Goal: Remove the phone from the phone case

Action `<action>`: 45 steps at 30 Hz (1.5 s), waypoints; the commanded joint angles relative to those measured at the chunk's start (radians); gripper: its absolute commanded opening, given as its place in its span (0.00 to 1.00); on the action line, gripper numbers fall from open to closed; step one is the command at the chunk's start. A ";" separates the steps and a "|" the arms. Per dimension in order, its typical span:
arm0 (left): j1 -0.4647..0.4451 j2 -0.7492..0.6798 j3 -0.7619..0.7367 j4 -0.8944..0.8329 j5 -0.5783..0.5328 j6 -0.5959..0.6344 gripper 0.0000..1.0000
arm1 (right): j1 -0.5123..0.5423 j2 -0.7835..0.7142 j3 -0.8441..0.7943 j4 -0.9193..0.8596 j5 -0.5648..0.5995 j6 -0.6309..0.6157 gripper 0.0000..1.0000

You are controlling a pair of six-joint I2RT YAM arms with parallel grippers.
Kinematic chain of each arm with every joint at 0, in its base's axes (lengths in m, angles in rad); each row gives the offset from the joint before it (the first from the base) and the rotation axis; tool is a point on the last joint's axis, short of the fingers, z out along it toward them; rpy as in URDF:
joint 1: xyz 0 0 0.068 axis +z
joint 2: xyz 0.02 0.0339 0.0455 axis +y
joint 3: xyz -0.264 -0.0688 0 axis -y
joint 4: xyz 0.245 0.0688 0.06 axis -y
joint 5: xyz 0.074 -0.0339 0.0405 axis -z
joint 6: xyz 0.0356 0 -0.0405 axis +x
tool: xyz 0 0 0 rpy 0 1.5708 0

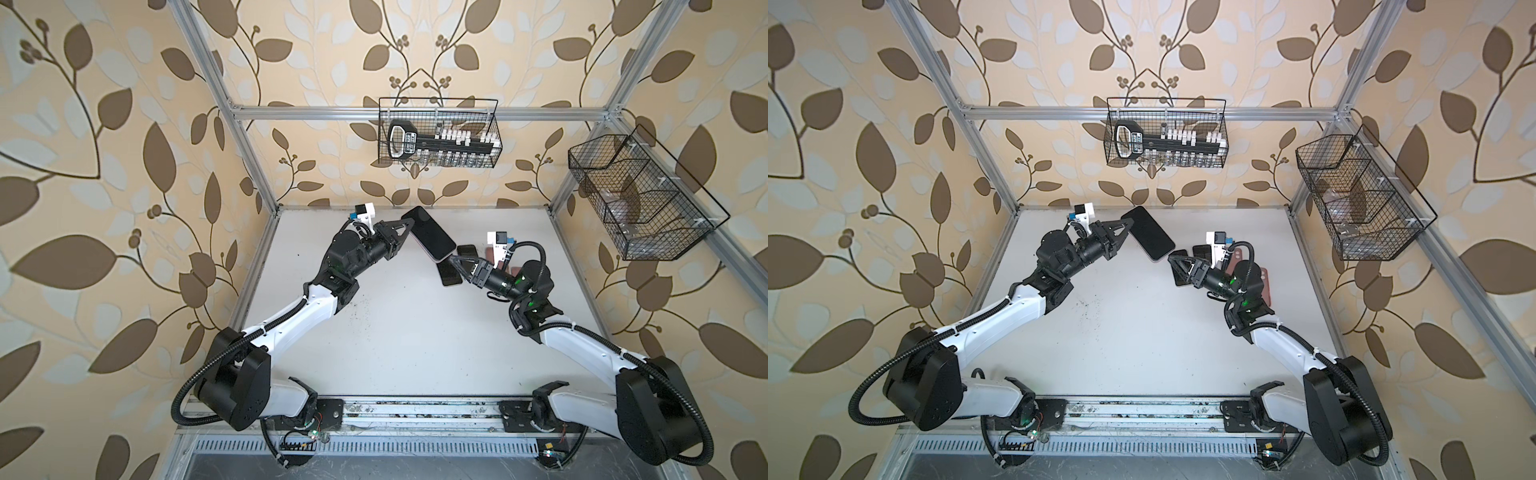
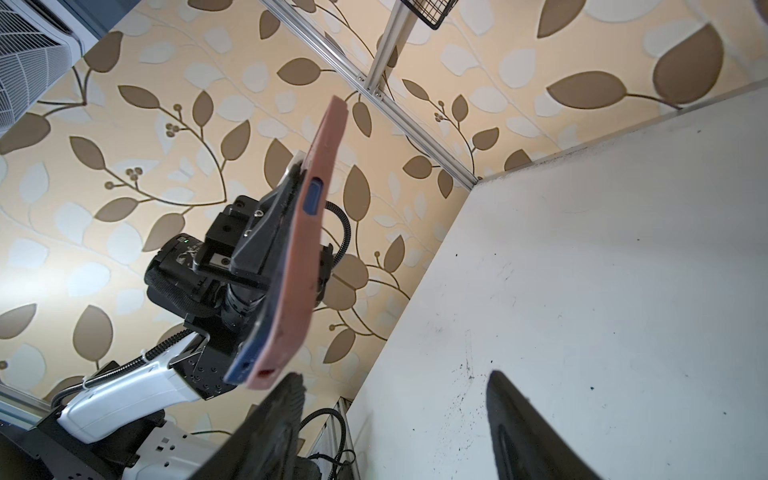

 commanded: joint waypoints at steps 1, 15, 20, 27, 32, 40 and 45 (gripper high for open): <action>-0.011 -0.017 0.070 0.136 0.010 -0.017 0.00 | 0.004 0.001 -0.011 0.046 0.021 0.024 0.70; -0.011 -0.010 0.070 0.122 0.002 -0.001 0.00 | 0.005 -0.091 -0.015 -0.004 -0.030 0.016 0.70; -0.012 -0.001 0.072 0.133 0.007 -0.008 0.00 | 0.004 -0.113 -0.013 -0.016 -0.034 0.017 0.70; -0.011 -0.004 0.069 0.148 0.009 -0.022 0.00 | 0.002 -0.070 0.004 0.027 -0.041 0.035 0.70; -0.016 -0.016 0.066 0.144 0.007 -0.022 0.00 | 0.002 -0.042 0.008 0.058 -0.044 0.049 0.70; -0.020 -0.014 0.063 0.145 0.007 -0.019 0.00 | 0.003 -0.042 0.011 0.070 -0.043 0.049 0.70; -0.021 -0.007 0.065 0.156 0.009 -0.025 0.00 | 0.002 -0.047 0.012 0.058 -0.043 0.042 0.70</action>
